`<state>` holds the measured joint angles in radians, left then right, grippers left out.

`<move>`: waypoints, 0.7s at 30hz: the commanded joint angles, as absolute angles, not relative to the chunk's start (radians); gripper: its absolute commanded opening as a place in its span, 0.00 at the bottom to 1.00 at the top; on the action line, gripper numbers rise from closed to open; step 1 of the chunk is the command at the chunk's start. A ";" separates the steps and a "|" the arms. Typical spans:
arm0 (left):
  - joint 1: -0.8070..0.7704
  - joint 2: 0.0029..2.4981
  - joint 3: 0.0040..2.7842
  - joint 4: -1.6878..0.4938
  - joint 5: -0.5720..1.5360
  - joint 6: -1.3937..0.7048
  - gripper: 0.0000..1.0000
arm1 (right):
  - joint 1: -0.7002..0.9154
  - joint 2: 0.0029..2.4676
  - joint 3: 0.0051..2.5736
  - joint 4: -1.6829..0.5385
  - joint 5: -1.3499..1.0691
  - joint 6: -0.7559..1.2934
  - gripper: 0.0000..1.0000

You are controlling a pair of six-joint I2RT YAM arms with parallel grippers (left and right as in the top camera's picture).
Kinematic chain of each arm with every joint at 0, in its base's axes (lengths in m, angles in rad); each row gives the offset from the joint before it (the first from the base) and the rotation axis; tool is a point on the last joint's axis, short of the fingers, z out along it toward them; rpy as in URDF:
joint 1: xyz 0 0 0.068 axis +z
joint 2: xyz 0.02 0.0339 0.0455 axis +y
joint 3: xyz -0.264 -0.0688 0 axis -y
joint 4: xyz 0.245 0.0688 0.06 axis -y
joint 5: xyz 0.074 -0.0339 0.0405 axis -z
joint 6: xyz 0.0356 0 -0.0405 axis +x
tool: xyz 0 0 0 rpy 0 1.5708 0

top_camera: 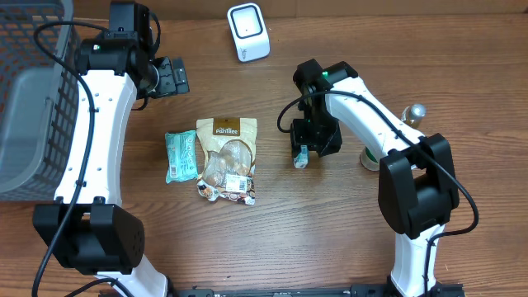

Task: Scan the item barcode

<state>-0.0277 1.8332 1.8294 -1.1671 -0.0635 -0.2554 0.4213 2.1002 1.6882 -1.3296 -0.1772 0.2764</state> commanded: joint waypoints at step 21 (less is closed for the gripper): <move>-0.033 1.826 1.841 -1.167 -0.062 -0.258 1.00 | 0.459 2.083 1.679 -1.206 -0.491 0.173 0.59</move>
<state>-0.0277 1.8332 1.8294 -1.1671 -0.0635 -0.2554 0.4496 2.1002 1.6882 -1.2285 -0.4633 0.2008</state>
